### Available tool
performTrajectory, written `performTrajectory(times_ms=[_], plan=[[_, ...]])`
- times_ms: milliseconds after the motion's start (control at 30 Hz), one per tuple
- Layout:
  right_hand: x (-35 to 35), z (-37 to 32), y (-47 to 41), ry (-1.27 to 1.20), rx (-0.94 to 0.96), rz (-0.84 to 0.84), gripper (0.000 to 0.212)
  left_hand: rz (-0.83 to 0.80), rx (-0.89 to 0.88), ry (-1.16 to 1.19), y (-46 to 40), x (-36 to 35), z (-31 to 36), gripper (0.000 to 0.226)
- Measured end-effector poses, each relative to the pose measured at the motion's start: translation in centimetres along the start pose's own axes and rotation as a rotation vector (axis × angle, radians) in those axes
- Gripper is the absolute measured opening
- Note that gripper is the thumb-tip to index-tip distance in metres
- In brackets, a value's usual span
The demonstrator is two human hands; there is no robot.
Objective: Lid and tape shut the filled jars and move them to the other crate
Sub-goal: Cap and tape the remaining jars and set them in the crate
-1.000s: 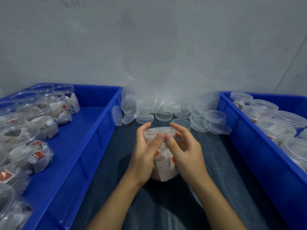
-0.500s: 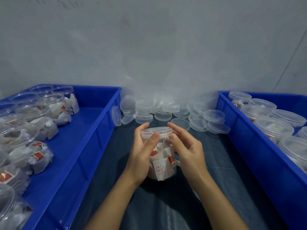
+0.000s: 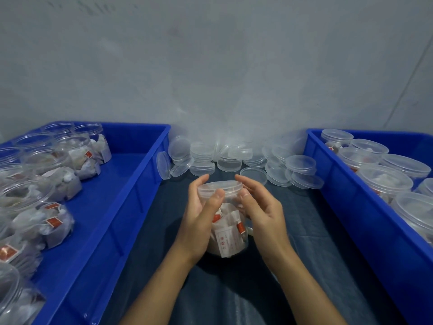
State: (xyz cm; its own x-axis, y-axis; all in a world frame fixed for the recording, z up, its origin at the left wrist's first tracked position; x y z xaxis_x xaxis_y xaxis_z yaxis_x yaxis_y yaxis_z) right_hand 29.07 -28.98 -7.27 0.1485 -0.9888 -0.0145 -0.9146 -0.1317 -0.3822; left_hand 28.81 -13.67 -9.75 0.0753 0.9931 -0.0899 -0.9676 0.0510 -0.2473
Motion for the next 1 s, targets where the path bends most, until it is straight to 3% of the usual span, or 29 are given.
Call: performTrajectory(times_ms=[567,767,833,933,1000], plan=[[0.2,-0.8,0.0,0.027,0.054,0.011,0.021,-0.032,-0.055,-0.055,0.2,-0.2,0.4,0.066],[0.2,-0.9,-0.2,0.128,-0.013,-0.039,0.017,0.011,-0.098,-0.044,0.1,0.3,0.4,0.060],[0.0,-1.1,-0.6,0.196,-0.083,-0.114,0.026,-0.018,-0.106,-0.050,0.0,0.4,0.0,0.053],[-0.3,-2.1,-1.4,0.456,-0.171,-0.215,0.054,-0.084,-0.128,-0.140,0.0,-0.5,0.3,0.065],[-0.2,-3.5,-2.0,0.547,-0.180,-0.224,0.060,-0.081,-0.145,-0.178,0.0,-1.0,1.1,0.070]])
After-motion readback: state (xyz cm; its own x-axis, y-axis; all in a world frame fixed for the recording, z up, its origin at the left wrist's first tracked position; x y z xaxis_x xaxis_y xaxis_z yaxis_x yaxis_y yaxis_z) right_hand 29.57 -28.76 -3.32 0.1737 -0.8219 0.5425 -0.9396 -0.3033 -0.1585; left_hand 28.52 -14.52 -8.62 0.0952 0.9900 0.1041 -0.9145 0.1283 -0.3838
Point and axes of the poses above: each hand's wrist, its own y-axis away from the middle knuckle, its own x-axis out of the back of the hand, z = x × y, the point moved 10 cm from there along -y, towards the middle knuckle, and after that the axes turned 7 degrees about -z, right-handed, at the moved point
